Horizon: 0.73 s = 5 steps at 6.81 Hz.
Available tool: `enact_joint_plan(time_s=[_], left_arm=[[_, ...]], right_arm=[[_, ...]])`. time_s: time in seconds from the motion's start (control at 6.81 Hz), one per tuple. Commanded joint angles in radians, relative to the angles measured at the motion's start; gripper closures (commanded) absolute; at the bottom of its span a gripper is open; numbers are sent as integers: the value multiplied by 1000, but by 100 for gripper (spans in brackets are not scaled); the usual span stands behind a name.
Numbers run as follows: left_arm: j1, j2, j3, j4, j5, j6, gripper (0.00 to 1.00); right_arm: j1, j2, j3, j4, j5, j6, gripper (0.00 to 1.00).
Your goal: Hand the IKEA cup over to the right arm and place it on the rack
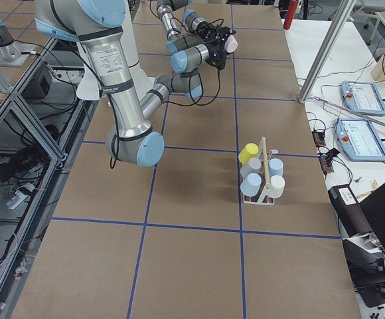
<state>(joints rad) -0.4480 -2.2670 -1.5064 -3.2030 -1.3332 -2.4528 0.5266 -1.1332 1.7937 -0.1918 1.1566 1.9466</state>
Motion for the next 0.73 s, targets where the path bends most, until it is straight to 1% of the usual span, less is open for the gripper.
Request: enact_joint_plan(time_s=[0.0,0.15,0.29,0.44,0.59], left_arm=[[0,-2,0,0,0,0,100],[0,-2,3,0,0,0,100],[0,-8,5,2,0,-2,100],[0,-12,9,3,0,-2,56],[0,-13,9,11,11,0,1]], right_arm=[[0,1,-1,0,-1,0,2],[0,1,-1,0,-2,2,8],[0,1,1,0,0,40,39],[0,1,1,0,-1,57,99],[3,1,1,2,0,57,100]])
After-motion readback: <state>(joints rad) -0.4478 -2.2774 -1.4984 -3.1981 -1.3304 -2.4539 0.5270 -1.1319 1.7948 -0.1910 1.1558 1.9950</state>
